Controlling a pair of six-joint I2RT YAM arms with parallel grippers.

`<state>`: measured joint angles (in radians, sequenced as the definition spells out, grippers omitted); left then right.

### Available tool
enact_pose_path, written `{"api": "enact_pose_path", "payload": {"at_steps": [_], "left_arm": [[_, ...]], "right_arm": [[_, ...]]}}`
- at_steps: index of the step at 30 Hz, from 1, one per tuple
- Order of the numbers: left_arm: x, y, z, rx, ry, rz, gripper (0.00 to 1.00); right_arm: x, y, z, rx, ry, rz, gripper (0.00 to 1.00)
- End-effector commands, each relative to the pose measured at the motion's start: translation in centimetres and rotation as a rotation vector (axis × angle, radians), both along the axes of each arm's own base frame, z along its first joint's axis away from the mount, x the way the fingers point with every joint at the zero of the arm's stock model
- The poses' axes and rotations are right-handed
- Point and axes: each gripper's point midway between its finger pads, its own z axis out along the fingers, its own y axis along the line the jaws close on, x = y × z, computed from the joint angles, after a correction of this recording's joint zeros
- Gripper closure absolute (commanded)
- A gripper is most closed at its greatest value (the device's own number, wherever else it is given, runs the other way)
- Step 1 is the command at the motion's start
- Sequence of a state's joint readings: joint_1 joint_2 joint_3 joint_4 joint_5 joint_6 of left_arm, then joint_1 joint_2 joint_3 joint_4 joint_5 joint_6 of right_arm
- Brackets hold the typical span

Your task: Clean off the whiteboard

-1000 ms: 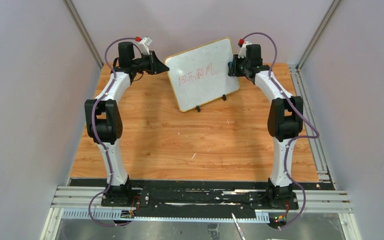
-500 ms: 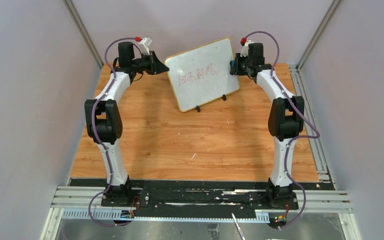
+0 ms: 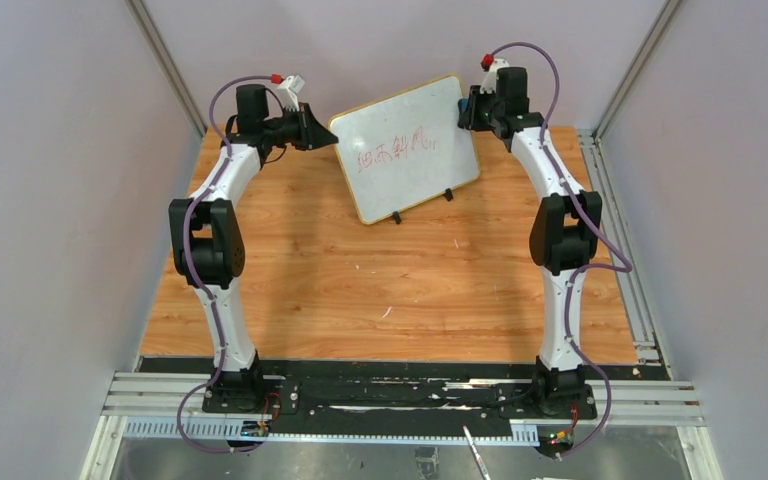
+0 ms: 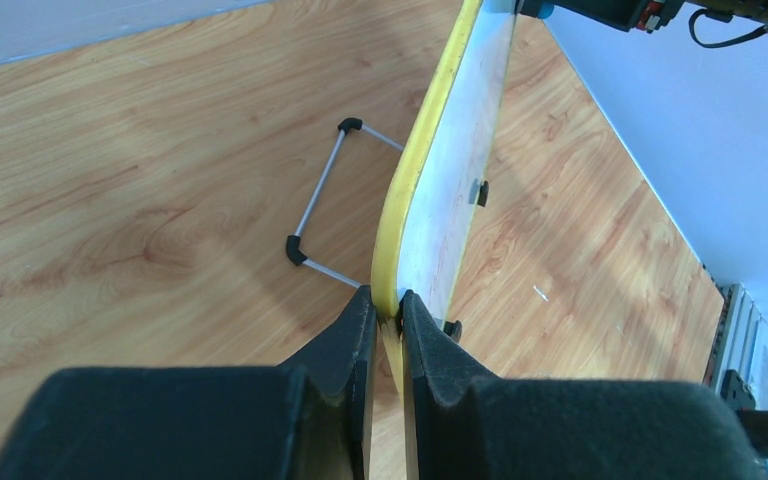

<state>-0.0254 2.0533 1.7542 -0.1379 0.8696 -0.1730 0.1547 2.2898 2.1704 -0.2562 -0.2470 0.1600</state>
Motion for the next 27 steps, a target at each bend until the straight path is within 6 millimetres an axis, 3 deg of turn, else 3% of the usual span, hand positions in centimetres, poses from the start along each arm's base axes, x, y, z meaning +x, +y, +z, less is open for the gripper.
{"api": "enact_pose_path", "payload": {"at_steps": [1, 7, 14, 27], "left_arm": [[-0.4, 0.1, -1.1, 0.036, 0.014, -0.008, 1.0], [-0.3, 0.0, -0.9, 0.03, 0.01, -0.007, 1.0], [-0.3, 0.0, -0.8, 0.028, 0.009, -0.007, 1.0], [-0.2, 0.0, -0.8, 0.028, 0.01, -0.004, 1.0]], "right_arm": [[0.6, 1.4, 1.3, 0.038, -0.041, 0.024, 0.99], [-0.2, 1.5, -0.6, 0.031, 0.009, 0.044, 0.99], [-2.8, 1.5, -3.7, 0.026, 0.09, 0.066, 1.0], [-6.8, 0.9, -6.5, 0.01, 0.15, 0.078, 0.99]]}}
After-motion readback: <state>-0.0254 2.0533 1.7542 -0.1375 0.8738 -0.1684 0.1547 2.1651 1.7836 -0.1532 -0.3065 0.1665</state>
